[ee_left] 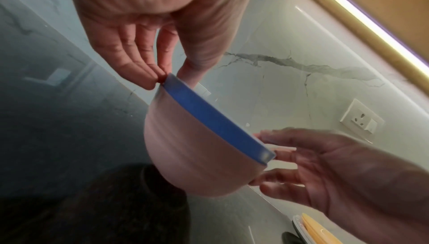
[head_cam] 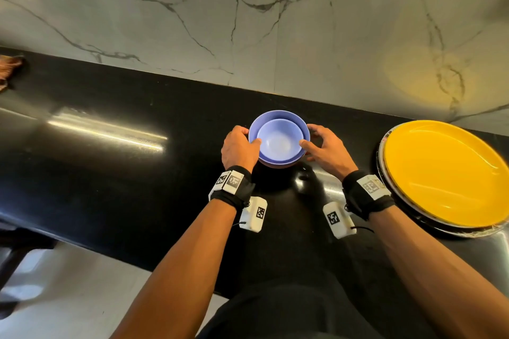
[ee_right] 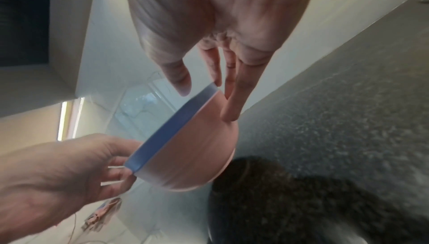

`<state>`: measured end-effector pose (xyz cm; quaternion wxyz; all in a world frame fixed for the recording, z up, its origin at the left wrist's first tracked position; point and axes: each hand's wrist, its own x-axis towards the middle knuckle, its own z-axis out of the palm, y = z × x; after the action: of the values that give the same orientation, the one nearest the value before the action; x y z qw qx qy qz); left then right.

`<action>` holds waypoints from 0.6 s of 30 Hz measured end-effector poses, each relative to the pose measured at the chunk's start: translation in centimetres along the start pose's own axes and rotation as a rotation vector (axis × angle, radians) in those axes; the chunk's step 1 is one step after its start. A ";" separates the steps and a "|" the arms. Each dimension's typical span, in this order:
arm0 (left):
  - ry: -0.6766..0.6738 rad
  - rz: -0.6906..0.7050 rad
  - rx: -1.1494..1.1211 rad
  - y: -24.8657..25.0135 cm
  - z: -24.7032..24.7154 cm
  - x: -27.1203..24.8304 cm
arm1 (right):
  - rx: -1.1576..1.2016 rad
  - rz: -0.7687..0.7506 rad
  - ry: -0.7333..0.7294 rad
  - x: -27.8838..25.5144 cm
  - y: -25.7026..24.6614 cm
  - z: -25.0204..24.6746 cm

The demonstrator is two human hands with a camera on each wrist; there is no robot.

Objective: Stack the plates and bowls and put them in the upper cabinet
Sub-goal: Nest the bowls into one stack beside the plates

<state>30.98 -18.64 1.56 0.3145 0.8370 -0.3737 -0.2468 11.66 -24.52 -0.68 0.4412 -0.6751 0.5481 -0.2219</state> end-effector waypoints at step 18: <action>0.063 -0.004 0.013 0.6 -2.9 -0.8 | 0.310 0.147 -0.121 -2.1 0.4 -0.8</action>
<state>32.05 -17.36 4.12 0.3200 0.8472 -0.3634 -0.2183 10.14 -22.86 -0.21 0.5871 -0.5692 0.5278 -0.2298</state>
